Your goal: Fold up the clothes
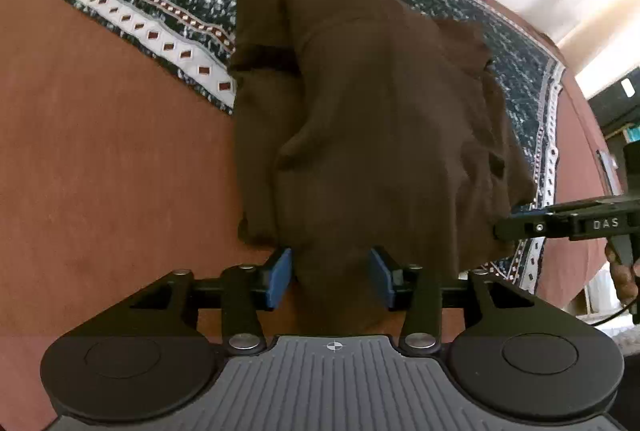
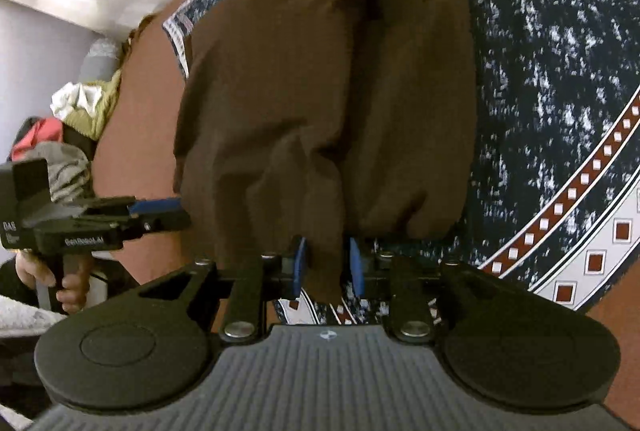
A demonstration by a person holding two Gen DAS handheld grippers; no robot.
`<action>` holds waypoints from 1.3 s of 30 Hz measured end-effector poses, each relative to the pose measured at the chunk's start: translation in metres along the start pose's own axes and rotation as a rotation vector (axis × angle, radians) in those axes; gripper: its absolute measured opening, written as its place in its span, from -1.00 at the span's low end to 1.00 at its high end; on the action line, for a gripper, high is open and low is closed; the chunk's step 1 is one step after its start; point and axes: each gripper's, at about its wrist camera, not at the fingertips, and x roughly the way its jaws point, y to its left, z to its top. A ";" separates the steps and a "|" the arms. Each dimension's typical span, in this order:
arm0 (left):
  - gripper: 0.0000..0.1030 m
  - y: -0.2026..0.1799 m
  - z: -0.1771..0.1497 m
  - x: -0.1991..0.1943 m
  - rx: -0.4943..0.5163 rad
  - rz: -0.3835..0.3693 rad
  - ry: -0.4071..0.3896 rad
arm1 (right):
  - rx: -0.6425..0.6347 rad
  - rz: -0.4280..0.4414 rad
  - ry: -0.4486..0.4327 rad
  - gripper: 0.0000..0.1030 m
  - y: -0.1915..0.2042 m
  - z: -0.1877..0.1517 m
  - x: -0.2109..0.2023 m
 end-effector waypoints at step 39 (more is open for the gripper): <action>-0.08 0.005 -0.032 0.004 -0.081 0.011 0.069 | 0.004 0.040 0.087 -0.59 -0.007 -0.027 -0.007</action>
